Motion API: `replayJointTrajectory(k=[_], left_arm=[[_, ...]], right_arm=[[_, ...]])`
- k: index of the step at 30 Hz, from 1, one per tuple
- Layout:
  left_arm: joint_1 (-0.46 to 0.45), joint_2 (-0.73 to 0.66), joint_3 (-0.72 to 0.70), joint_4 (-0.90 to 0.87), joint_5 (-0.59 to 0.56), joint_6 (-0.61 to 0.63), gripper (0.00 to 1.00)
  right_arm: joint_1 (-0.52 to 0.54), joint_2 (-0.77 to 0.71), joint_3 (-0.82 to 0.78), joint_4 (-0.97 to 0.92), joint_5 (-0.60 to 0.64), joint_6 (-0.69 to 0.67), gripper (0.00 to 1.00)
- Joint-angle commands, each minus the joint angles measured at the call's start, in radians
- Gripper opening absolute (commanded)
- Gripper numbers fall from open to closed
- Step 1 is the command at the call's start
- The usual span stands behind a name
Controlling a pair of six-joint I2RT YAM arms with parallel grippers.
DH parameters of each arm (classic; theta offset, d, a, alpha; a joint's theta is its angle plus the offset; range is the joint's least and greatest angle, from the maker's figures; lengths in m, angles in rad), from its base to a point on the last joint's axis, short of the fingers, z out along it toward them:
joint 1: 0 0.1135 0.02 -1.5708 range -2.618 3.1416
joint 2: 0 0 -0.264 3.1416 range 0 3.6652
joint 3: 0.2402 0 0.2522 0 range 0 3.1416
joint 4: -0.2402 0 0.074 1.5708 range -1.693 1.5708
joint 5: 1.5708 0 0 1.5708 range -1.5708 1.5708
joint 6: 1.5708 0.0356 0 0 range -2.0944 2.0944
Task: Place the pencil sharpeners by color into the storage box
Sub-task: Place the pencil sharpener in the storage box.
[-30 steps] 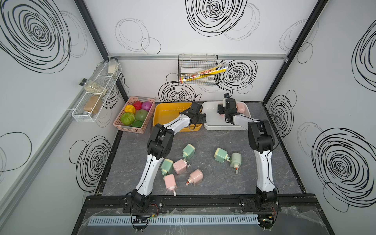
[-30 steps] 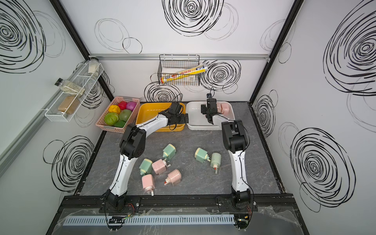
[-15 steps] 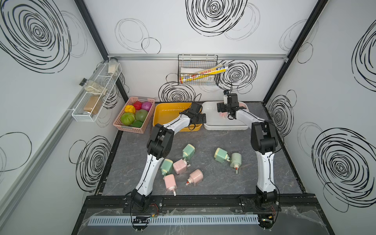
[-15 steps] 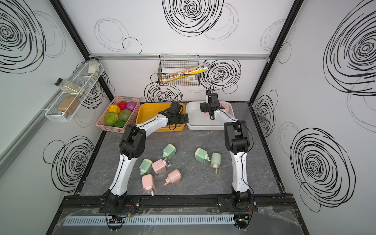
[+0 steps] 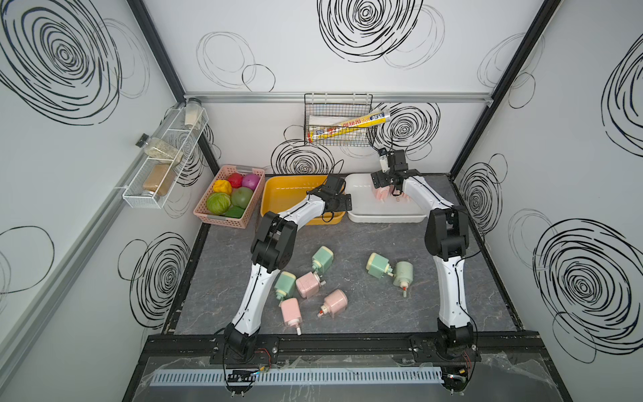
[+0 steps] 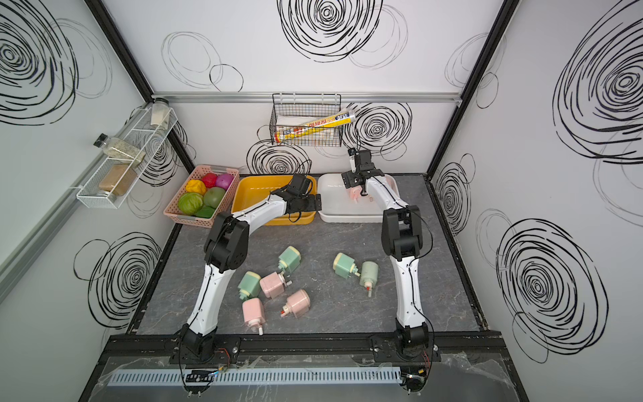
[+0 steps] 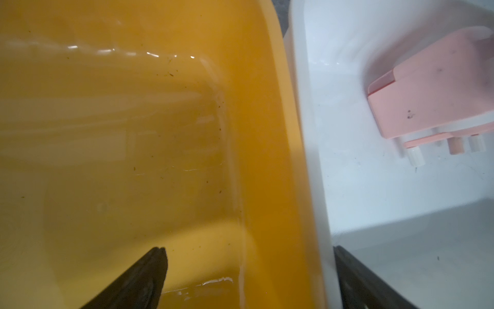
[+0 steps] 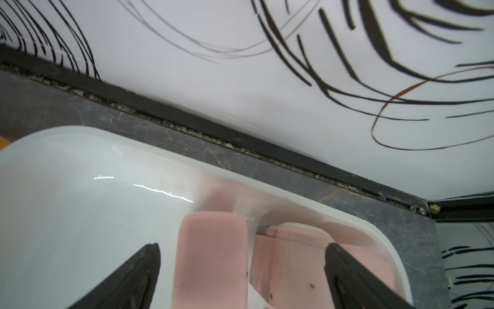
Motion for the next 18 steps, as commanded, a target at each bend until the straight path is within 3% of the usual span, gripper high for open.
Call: replayJointTrajectory(k=[1, 8, 18], left_arm=[[0.022, -0.004, 0.006, -0.062, -0.032, 0.022, 0.99], [0.022, -0.021, -0.014, -0.055, -0.031, 0.032, 0.99], [0.025, -0.017, -0.021, -0.054, -0.03, 0.029, 0.99]], right_arm=[[0.024, 0.043, 0.051, -0.061, 0.067, -0.027, 1.0], [0.041, 0.137, 0.147, -0.106, 0.258, -0.04, 1.0], [0.052, 0.192, 0.16, -0.048, 0.469, -0.112, 1.0]])
